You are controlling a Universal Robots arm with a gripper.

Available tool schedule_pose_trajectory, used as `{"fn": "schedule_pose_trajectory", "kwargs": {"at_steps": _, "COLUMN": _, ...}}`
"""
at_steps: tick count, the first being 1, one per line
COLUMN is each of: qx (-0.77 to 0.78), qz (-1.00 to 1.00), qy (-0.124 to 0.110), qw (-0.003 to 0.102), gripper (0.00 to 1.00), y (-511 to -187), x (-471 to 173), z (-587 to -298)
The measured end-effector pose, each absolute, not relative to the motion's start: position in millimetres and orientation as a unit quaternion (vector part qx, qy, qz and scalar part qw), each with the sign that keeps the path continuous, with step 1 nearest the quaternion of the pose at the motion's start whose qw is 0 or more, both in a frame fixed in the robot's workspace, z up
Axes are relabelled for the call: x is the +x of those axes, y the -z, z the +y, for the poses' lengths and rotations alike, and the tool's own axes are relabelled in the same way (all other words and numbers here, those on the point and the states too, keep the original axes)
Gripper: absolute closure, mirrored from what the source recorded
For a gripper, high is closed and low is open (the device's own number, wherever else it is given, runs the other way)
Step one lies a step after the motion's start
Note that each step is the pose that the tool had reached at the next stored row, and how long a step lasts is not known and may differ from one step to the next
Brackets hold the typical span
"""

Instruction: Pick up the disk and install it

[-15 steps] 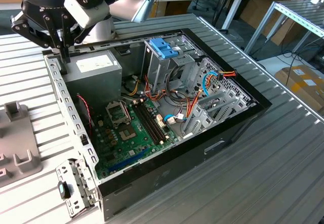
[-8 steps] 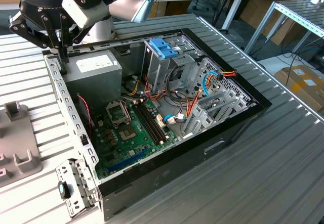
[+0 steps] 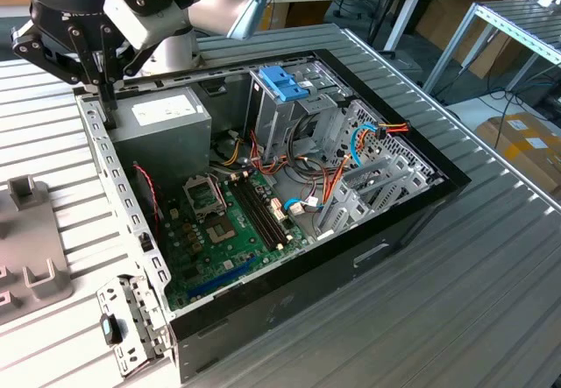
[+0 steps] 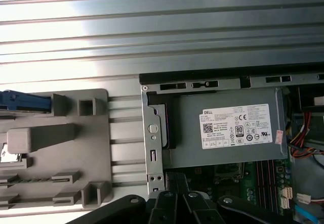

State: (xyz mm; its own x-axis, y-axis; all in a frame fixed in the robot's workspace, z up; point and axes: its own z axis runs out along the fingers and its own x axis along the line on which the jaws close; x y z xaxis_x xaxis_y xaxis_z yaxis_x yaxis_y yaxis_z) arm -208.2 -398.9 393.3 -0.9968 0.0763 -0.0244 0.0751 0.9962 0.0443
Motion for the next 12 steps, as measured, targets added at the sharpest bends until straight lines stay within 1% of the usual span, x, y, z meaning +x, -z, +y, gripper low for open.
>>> {"fn": "schedule_pose_trajectory", "kwargs": {"at_steps": 12, "qx": 0.038, "qz": 0.999, "qy": -0.022, "qw": 0.013, "gripper": 0.89, "y": -393.3, "x": -213.7, "z": -398.9}}
